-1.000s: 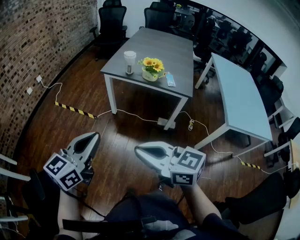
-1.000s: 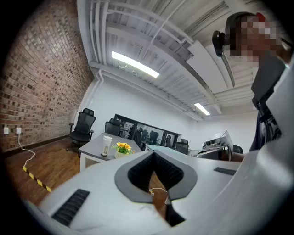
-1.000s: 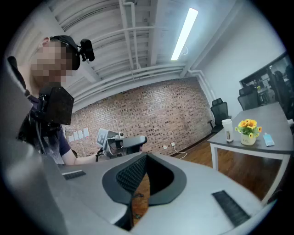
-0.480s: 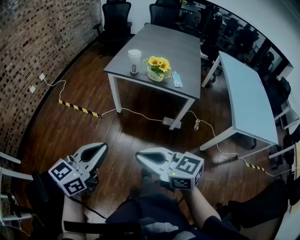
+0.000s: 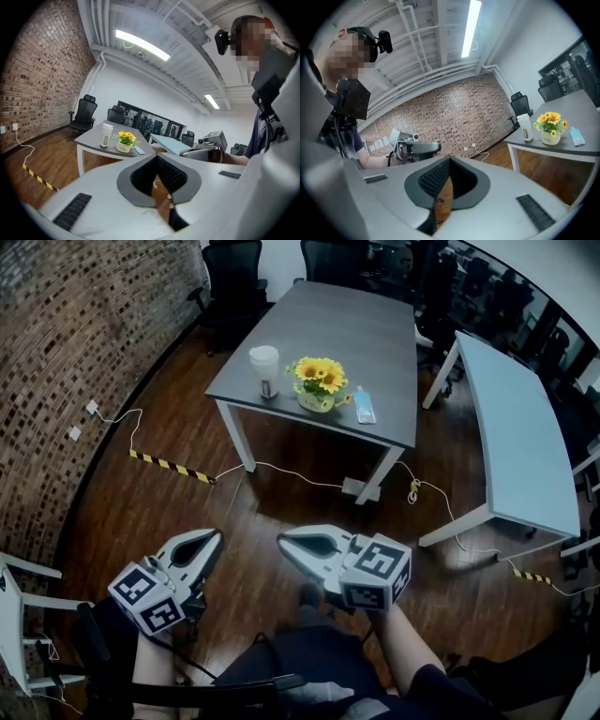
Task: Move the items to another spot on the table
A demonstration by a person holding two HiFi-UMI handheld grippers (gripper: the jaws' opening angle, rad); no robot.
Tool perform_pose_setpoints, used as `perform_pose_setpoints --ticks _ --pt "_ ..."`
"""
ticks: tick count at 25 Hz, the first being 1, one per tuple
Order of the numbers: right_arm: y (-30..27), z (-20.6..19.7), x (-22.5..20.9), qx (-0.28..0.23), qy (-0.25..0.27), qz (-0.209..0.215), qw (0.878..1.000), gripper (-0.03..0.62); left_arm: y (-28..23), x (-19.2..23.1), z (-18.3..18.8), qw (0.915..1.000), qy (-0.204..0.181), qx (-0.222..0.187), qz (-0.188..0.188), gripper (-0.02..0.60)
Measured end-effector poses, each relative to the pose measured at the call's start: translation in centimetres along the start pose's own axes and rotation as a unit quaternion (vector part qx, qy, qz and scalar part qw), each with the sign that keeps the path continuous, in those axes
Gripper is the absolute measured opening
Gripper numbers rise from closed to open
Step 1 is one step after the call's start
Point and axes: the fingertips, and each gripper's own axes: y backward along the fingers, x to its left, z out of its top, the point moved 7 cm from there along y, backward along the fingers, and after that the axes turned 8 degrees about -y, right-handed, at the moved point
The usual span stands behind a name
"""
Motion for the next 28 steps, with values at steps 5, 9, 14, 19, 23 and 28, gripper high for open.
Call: perform_pose_setpoints --ticks 5,9,14,19,23,28 --pt "-0.1 1.7 -3.7 0.008 -0.001 0.032 0.999 -0.017 -3.2 1.3 1.3 0.9996 0.004 0.01 0.024 -0.003" --pt "0.1 3.1 -6.2 0.014 0.0 0.06 0.998 -0.017 -5.1 2.0 2.5 0.9987 0.006 0.013 0.048 -0.003" --pt "-0.3 4.4 -8.6 0.018 -0.008 0.067 0.998 -0.017 -6.9 2.9 3.3 0.9974 0.008 0.02 0.068 -0.003" --pt "-0.5 5.1 -10.5 0.018 -0.005 0.07 0.997 -0.017 -8.7 4.2 3.5 0.9973 0.005 0.017 0.072 -0.003" --pt "-1.0 6.0 -11.7 0.016 -0.004 0.057 0.998 -0.017 -9.9 5.7 3.7 0.9977 -0.001 0.014 0.067 -0.003" --pt "-2.8 6.9 -13.2 0.019 0.001 0.03 0.999 -0.017 -11.1 9.2 3.4 0.9988 0.006 0.006 0.048 -0.003"
